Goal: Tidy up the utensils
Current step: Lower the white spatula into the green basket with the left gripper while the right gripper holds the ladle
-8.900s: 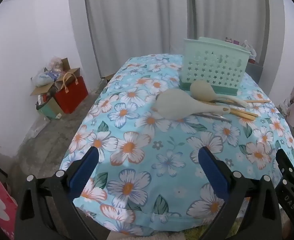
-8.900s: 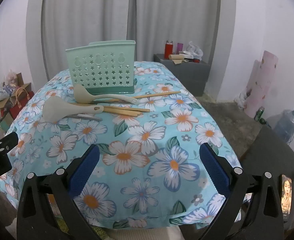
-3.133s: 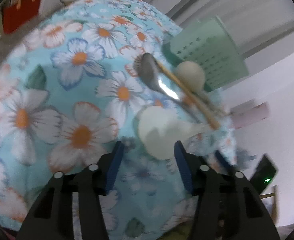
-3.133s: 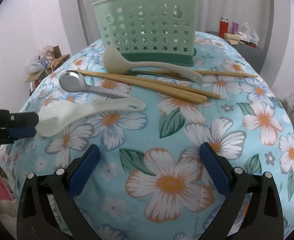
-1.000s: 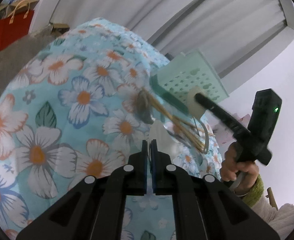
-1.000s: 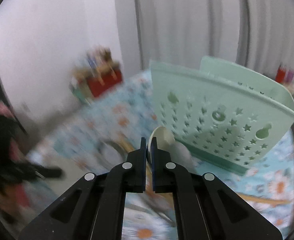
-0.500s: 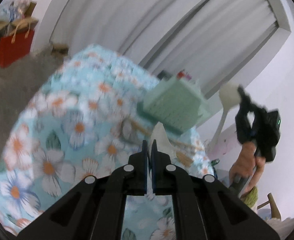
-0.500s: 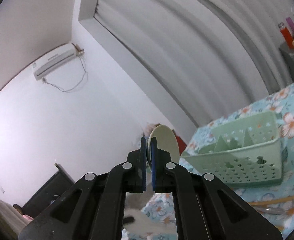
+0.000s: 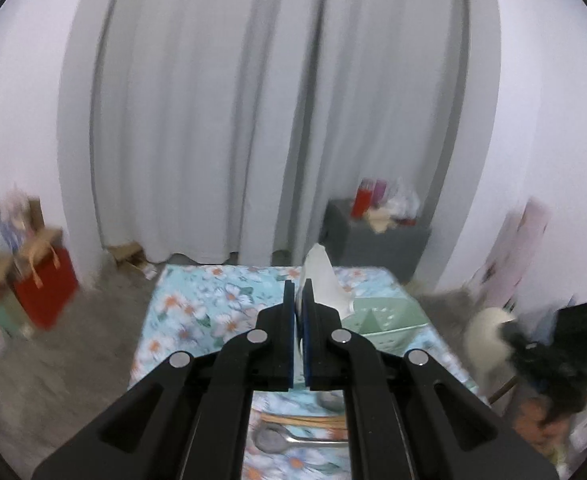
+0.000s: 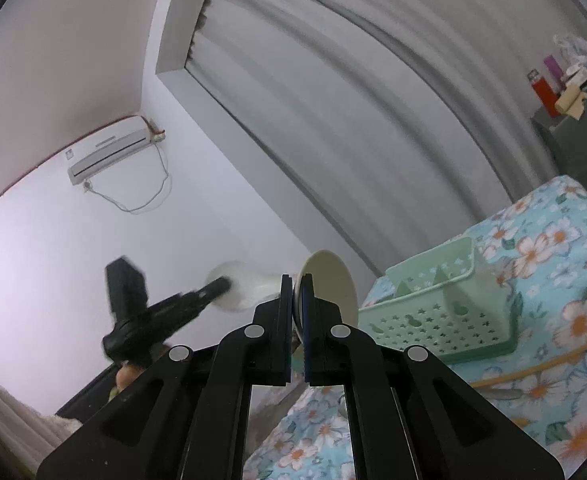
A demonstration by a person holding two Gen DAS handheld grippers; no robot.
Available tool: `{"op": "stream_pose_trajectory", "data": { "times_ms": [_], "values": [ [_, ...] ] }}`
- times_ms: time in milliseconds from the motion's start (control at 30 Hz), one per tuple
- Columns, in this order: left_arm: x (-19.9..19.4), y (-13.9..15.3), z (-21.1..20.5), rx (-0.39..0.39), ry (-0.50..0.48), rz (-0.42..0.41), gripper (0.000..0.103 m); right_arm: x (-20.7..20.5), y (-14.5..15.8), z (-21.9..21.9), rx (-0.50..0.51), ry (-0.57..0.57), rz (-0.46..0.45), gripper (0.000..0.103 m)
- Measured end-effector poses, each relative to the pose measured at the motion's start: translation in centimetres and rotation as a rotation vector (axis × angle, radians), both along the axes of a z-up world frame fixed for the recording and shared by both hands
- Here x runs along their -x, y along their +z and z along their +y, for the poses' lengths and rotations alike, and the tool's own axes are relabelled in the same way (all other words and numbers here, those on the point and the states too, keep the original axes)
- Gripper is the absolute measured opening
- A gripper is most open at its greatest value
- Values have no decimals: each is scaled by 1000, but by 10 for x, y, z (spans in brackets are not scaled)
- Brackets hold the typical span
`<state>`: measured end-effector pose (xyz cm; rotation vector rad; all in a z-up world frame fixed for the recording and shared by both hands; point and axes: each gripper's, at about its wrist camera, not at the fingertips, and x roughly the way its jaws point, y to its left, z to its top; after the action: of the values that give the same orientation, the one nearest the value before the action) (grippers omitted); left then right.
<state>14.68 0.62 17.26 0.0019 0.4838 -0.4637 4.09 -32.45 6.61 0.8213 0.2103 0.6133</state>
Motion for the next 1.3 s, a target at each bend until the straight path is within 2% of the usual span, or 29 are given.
{"op": "stream_pose_trajectory", "data": {
  "times_ms": [133,233,400,467,700,800,933,1000,1133,1233,1300],
  "values": [
    [-16,-2,-29,-154,-5,26,2,-1,1,-3,10,-21,3,3],
    [-25,-7,-41,-241,1,32,2,-6,0,-3,9,-20,13,2],
    [-47,-15,-54,-337,3,86,2,-15,-1,-8,24,-2,26,3],
    [-57,-22,-59,-345,-9,126,3,-19,0,-7,28,5,30,3],
    [-99,-37,-76,-270,-47,253,4,-16,-7,-16,39,3,51,3],
    [-116,-44,-75,-156,-71,310,7,-17,0,-16,56,-6,58,3],
    [-116,-42,-68,1,-111,301,12,-14,5,-19,77,-21,56,3],
    [-113,-38,-62,87,-128,277,20,-17,9,-21,87,-24,54,3],
    [-107,-33,-51,165,-139,236,25,-22,18,-22,101,-28,42,3],
    [-100,-35,-38,204,-131,226,32,-26,30,-24,104,-34,15,3],
    [-90,-40,-27,217,-114,214,43,-30,40,-26,101,-33,-10,3]
  ]
}}
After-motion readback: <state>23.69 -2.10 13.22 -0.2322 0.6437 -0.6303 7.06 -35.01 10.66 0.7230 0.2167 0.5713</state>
